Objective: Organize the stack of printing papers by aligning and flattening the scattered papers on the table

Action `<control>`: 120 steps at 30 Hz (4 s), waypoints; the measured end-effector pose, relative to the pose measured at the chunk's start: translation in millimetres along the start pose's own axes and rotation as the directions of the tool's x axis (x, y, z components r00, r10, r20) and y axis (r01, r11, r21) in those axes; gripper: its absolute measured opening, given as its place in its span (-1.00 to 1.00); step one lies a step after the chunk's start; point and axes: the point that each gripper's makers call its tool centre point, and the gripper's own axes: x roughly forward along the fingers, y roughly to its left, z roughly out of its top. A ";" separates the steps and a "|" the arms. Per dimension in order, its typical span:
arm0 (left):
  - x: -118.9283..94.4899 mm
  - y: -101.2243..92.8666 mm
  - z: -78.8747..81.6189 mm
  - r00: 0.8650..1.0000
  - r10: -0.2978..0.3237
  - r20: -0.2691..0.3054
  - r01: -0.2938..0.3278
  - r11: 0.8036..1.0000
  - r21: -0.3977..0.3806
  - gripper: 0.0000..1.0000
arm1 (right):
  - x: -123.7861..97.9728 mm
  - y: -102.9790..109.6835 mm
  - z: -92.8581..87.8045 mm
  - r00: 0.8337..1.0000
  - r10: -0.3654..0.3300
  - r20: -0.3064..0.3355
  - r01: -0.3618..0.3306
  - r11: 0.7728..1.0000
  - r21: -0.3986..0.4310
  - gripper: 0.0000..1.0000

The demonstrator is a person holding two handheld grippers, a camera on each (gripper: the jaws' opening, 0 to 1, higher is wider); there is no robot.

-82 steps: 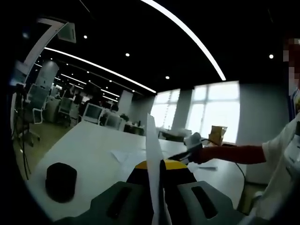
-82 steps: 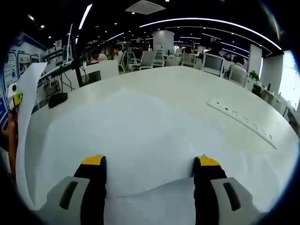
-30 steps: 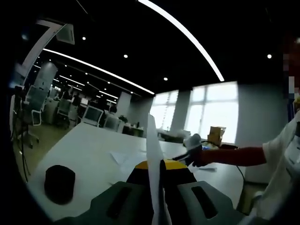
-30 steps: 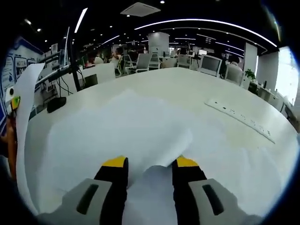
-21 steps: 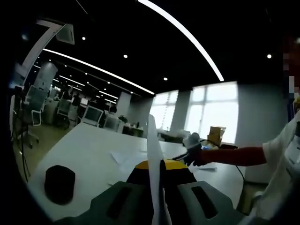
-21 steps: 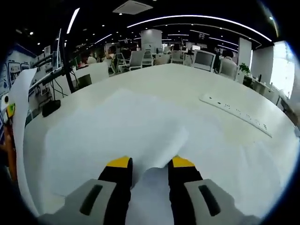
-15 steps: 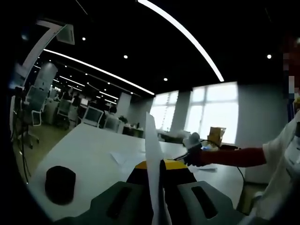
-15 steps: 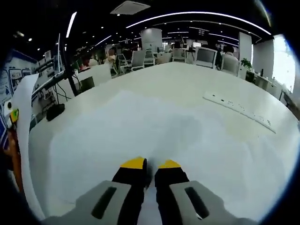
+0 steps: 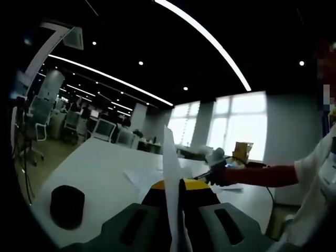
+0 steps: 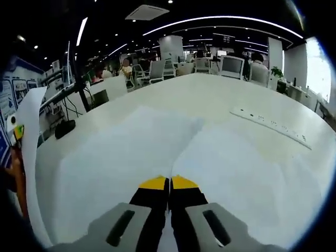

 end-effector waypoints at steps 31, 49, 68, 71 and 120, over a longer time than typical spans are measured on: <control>4.2 -2.4 -4.4 1.000 -0.006 -0.009 0.006 1.000 -0.005 -0.88 | -24.2 3.0 9.1 0.995 0.085 0.046 -0.090 0.988 0.125 -1.00; 3.3 -1.8 -2.0 1.000 -0.006 -0.001 0.006 1.000 -0.007 -0.88 | -44.3 0.2 14.8 0.996 0.069 0.059 -0.075 0.991 0.110 -1.00; 6.3 -9.0 -1.5 1.000 -0.028 0.006 0.028 0.999 -0.015 -0.88 | -79.9 -7.7 14.2 0.998 0.017 0.067 -0.024 0.994 0.109 -1.00; 7.0 -8.4 -1.6 0.999 -0.032 0.008 0.032 0.999 -0.020 -0.88 | -87.9 -11.0 15.8 0.997 0.000 0.072 -0.008 0.993 0.115 -1.00; 10.7 -14.5 0.5 0.999 -0.048 0.013 0.047 0.999 0.003 -0.88 | -126.2 -79.7 39.8 0.969 -0.130 0.212 0.102 0.985 0.139 -1.00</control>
